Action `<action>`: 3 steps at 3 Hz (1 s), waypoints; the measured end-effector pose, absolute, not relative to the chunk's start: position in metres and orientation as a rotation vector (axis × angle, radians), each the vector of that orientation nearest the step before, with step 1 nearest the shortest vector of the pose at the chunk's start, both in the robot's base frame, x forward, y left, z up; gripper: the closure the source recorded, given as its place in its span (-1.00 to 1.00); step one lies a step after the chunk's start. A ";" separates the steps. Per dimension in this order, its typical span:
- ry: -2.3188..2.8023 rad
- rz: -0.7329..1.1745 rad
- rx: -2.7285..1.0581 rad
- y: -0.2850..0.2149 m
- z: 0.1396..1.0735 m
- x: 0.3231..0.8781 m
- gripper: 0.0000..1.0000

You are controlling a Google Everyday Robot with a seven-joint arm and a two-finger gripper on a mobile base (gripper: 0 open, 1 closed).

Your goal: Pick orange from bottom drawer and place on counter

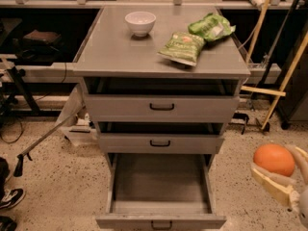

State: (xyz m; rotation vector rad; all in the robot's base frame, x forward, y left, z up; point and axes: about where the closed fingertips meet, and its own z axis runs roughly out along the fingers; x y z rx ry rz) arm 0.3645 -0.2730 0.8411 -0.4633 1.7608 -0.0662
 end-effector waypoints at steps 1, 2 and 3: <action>1.687 -0.066 -0.573 -0.244 0.867 0.395 1.00; 1.580 -0.152 -0.622 -0.223 0.945 0.453 1.00; 1.526 -0.305 -0.582 -0.229 1.029 0.489 1.00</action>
Offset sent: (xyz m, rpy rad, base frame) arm 0.2247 0.1768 0.2315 -0.2868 -0.3278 0.2789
